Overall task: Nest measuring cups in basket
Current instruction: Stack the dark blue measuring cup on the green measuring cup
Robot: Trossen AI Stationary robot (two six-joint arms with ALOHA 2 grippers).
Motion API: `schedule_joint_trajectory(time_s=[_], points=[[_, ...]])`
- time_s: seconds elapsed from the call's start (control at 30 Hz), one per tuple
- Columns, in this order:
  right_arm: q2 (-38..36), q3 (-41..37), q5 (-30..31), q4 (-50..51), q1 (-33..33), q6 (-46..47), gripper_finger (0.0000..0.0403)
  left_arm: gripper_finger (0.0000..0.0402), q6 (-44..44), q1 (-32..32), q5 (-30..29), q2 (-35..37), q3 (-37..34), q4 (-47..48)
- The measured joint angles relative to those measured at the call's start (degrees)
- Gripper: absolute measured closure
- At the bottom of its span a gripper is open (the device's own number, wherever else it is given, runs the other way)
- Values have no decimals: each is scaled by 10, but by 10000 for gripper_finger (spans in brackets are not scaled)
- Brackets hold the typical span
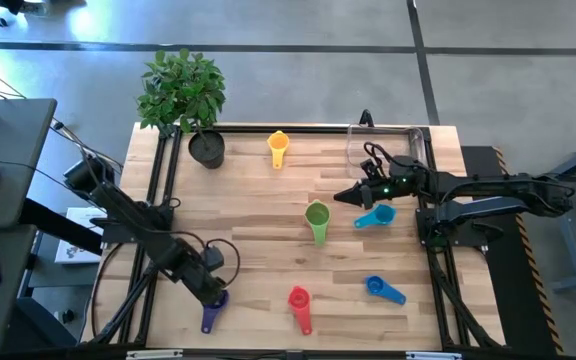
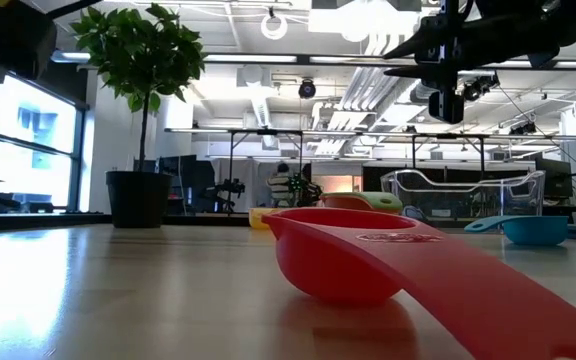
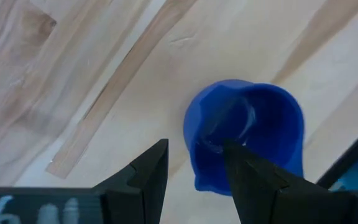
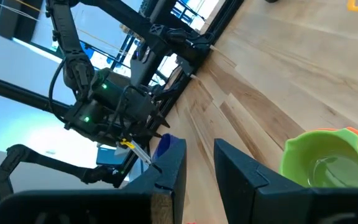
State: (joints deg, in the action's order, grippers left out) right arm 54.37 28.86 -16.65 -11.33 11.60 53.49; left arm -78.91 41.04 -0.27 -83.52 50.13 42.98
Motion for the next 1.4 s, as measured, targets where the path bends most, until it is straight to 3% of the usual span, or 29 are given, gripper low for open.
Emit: schedule_joint_trajectory(time_s=[0.37, 0.7, 1.17, 1.4], points=[[0, 0, 0, 1, 0, 0, 329, 275, 6, -7, 1, -40, 0, -1], [0, 0, 0, 12, 0, 0, 329, 392, 46, -35, 27, -48, 0, -8], [0, 0, 3, 17, 0, 4, 329, 397, 40, -175, 32, -26, 0, -123], [0, 0, 66, -3, 0, 5, 329, 398, 68, -258, -19, -28, 34, -185]])
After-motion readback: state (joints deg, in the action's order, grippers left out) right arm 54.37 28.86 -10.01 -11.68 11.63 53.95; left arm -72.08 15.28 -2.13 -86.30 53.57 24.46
